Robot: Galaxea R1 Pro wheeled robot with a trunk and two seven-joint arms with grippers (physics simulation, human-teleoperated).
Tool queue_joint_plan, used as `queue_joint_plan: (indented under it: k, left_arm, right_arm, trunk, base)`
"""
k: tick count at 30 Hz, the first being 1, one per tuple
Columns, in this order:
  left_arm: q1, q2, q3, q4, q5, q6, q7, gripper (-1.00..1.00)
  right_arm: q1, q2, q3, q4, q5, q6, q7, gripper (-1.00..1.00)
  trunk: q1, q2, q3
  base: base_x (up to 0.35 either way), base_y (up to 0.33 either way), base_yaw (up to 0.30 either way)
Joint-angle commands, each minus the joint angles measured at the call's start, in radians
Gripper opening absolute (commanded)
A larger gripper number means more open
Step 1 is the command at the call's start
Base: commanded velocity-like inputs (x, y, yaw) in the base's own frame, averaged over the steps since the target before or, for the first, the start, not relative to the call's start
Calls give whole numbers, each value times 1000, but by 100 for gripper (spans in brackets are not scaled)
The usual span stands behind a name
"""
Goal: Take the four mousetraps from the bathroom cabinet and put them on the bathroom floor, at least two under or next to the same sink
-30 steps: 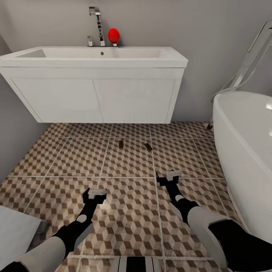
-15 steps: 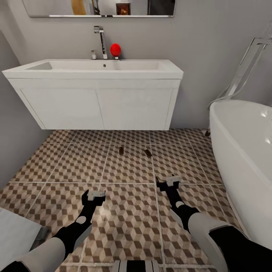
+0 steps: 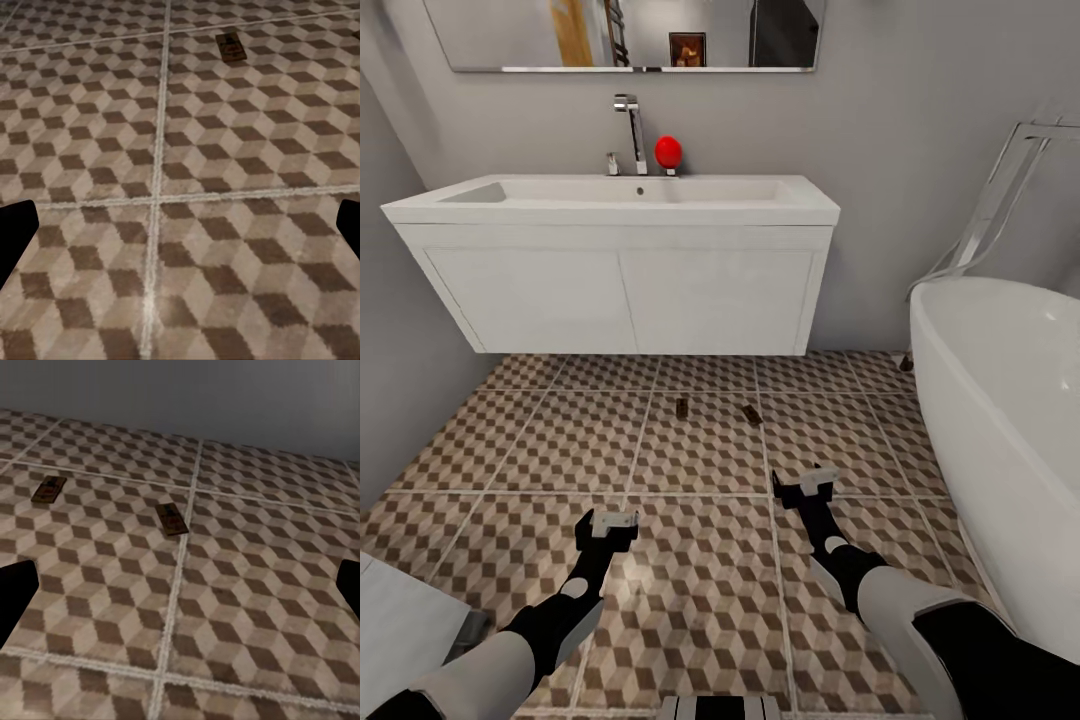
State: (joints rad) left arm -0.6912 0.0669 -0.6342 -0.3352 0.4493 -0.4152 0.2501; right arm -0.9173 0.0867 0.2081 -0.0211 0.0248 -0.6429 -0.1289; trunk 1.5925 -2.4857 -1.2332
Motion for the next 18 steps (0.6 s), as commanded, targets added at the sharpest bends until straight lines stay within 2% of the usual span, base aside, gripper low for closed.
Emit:
queue_joint_plan:
  k: [1, 4, 12, 13, 18]
  left_arm:
    - [-1, 1, -9, 0, 4, -2, 8, 100]
    - [-1, 0, -9, 2, 4, -2, 8, 100]
    - [-1, -1, -9, 8, 5, -2, 7, 100]
    - [-1, -10, -10, 23, 5, -2, 6, 100]
    - [-1, -19, -11, 41, 4, -2, 6, 100]
  right_arm:
    - [0, 0, 8, 1, 3, -1, -10, 100]
    - [1, 1, 8, 1, 3, -1, -11, 100]
    - [1, 2, 8, 1, 3, -2, -11, 100]
    - [1, 2, 8, 1, 3, -2, -11, 100]
    - [1, 2, 8, 1, 3, -2, -11, 100]
  trunk:
    - [0, 0, -1]
    - [0, 0, -1]
    - [-31, 56, 24]
    - [-35, 63, 27]
    - [-54, 98, 43]
  base:
    - [0, 0, 0]
    - [0, 0, 0]
    - [0, 0, 0]
    - [0, 0, 0]
    - [0, 0, 0]
